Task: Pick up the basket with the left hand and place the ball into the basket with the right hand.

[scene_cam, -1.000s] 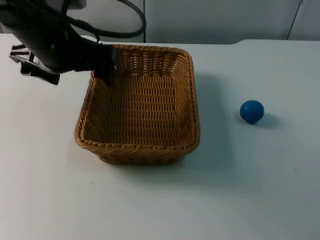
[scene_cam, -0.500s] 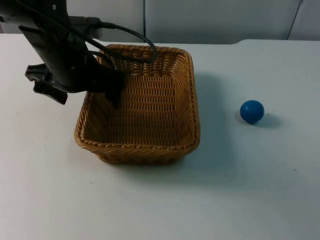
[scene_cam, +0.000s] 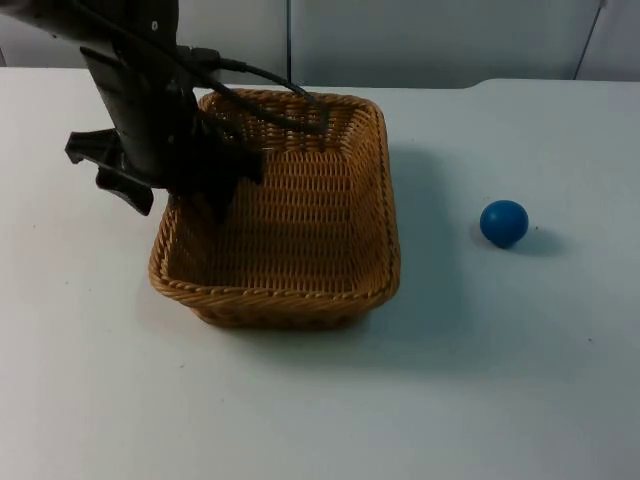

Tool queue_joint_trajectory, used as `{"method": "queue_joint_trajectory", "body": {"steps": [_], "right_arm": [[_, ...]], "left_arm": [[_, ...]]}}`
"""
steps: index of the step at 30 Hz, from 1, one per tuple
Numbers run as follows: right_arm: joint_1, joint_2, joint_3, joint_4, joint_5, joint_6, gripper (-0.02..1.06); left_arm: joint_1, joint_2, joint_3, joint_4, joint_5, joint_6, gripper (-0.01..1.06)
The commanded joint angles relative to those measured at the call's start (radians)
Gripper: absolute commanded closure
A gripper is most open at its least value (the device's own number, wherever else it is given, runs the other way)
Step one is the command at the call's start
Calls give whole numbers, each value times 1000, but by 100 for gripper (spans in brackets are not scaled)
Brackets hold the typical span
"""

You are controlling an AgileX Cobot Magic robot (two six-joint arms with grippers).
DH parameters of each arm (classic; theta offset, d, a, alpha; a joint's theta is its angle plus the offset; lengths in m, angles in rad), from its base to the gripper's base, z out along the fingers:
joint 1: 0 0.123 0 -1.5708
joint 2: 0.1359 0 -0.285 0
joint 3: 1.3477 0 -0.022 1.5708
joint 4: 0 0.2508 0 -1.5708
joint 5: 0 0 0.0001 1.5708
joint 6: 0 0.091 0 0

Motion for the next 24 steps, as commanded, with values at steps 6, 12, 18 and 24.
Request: {"method": "queue_joint_trajectory", "body": {"steps": [6, 12, 18, 24], "right_arm": [[-8, -7, 8, 2, -9, 4, 0], [-8, -7, 8, 2, -9, 4, 0], [-8, -7, 8, 2, -9, 4, 0], [-8, -7, 8, 2, -9, 4, 0]], "left_arm": [[-8, 4, -9, 94, 49, -170, 105], [-8, -21, -9, -23, 55, -150, 105], [8, -86, -9, -149, 111, -111, 105], [10, -160, -9, -181, 171, -41, 105]]}}
